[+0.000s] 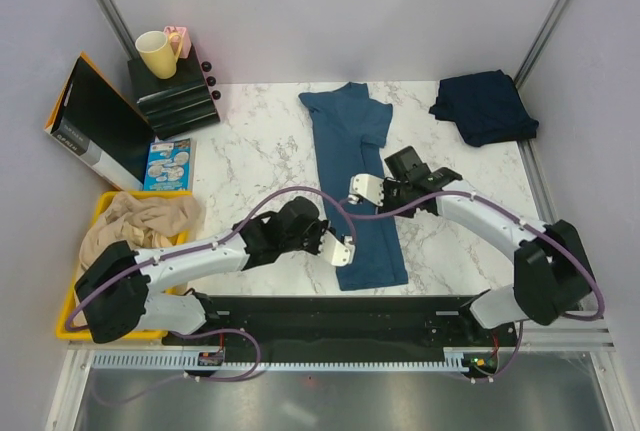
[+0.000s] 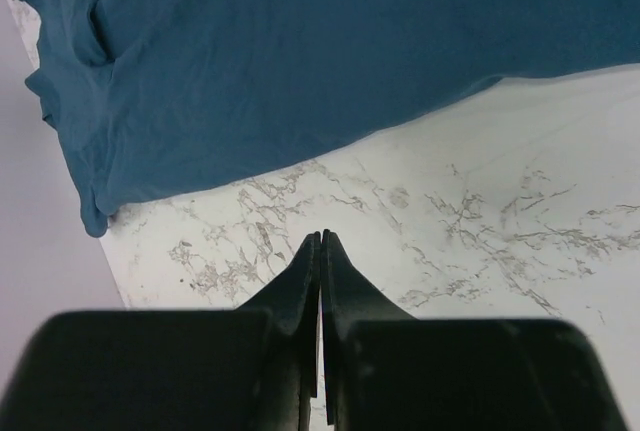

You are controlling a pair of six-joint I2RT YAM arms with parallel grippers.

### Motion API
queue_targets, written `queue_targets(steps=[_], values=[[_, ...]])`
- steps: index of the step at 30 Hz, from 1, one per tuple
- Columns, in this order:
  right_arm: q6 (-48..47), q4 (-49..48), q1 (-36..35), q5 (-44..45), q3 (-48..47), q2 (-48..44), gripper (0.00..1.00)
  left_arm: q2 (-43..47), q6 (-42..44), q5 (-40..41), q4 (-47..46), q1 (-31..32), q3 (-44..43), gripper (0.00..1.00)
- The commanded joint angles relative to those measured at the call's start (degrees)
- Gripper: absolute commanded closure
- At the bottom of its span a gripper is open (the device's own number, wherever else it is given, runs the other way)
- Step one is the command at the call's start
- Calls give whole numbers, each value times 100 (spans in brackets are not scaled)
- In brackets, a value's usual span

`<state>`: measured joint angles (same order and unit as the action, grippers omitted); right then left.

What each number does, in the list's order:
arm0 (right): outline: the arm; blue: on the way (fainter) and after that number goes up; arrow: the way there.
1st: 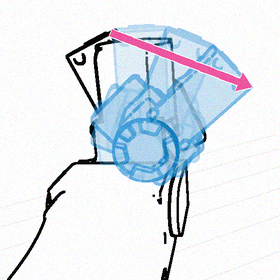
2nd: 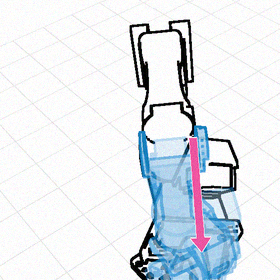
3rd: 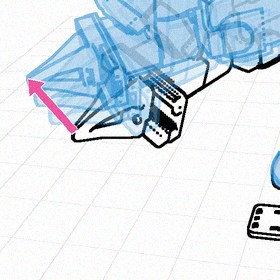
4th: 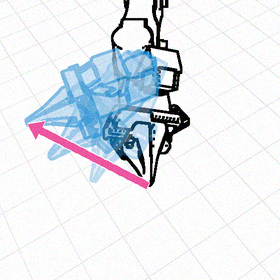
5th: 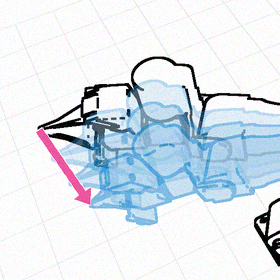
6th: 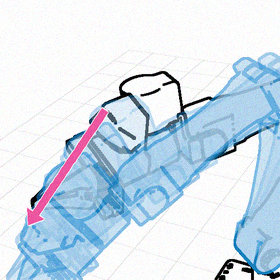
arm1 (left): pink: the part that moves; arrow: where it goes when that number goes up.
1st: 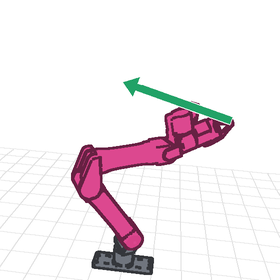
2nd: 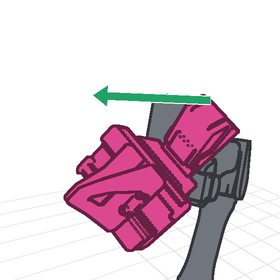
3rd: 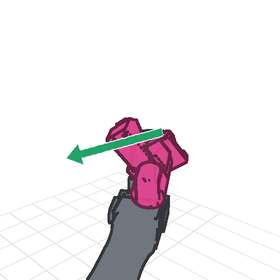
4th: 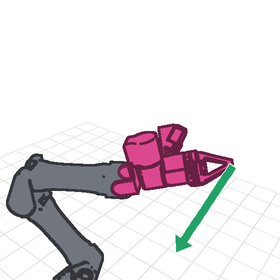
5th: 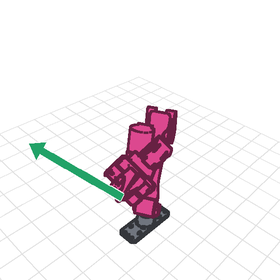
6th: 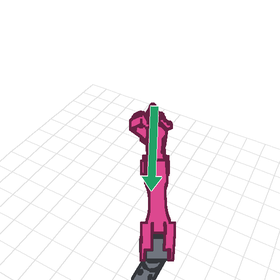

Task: Fold and stack the t-shirts
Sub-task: Fold the tshirt

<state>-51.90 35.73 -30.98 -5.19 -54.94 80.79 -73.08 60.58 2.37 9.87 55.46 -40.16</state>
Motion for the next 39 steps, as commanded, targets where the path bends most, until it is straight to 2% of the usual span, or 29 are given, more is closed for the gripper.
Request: queue_targets(steps=[1,4,9,12,18,30,39], values=[[646,-302,-154,-395,-499,558,100,-110,-371,184,147,-26,-281,98],[576,-338,-250,-500,-597,893,100,12,-528,333,164,-281,-465,98],[532,-470,-461,-615,-658,1307,100,250,-1311,536,621,-948,-1002,98],[584,-593,-496,-676,-833,1667,100,636,-1504,721,622,-1072,-985,98],[620,-707,-540,-755,-1281,2387,100,1225,-1575,940,595,-1099,-642,98],[584,-874,-541,-483,-2169,3556,100,1437,-1171,1011,551,-1160,-668,98],[453,-883,-488,-228,-2951,4084,100,1507,-1145,1002,613,-1169,-598,98]])
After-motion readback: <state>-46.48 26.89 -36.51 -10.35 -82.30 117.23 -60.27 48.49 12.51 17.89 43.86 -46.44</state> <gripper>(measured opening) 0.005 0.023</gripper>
